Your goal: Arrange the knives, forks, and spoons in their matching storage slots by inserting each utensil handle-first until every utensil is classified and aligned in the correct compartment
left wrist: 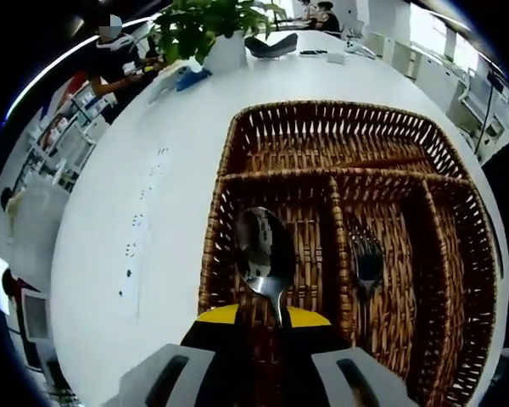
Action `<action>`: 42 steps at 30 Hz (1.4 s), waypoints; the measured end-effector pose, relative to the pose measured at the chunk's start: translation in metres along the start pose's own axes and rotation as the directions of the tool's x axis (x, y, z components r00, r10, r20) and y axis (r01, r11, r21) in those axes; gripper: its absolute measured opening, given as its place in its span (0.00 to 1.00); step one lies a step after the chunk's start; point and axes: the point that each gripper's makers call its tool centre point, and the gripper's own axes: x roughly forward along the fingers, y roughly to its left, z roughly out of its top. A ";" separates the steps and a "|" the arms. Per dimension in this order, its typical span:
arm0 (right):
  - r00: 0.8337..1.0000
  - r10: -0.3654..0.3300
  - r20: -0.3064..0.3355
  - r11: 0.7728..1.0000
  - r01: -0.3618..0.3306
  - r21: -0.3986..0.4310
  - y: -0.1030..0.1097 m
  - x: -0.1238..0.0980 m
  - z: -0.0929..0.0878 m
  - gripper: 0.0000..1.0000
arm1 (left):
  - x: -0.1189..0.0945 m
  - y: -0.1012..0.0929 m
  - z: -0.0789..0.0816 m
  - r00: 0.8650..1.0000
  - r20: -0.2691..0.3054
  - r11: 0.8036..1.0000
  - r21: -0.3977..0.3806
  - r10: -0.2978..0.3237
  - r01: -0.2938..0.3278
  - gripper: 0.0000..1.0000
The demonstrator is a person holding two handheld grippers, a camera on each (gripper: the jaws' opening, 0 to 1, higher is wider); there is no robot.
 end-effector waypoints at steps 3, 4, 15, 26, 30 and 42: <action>1.000 -0.002 0.008 1.000 0.002 -0.004 -0.001 -0.001 0.003 0.96 | -0.011 0.002 0.007 0.999 0.037 1.000 -0.001 0.015 -0.015 0.25; 1.000 -0.002 0.009 1.000 0.002 -0.004 -0.001 -0.001 0.003 0.96 | -0.013 0.001 0.007 0.999 0.036 1.000 -0.008 0.011 -0.011 0.26; 1.000 0.011 0.024 1.000 -0.011 -0.026 -0.006 0.003 0.009 0.99 | -0.079 0.022 0.017 0.950 0.250 0.960 -0.253 0.186 -0.121 0.66; 0.998 0.056 0.012 0.996 -0.055 -0.065 -0.006 0.014 0.009 0.99 | -0.187 -0.009 0.013 0.838 0.381 0.862 -0.470 0.390 -0.188 1.00; 0.997 0.076 0.017 0.994 -0.074 -0.085 -0.003 0.018 0.011 0.99 | -0.215 -0.029 -0.002 0.820 0.381 0.846 -0.489 0.427 -0.213 1.00; 0.997 0.079 0.016 0.989 -0.077 -0.124 -0.005 0.015 0.013 0.99 | -0.285 -0.095 -0.026 0.732 0.363 0.739 -0.615 0.576 -0.276 1.00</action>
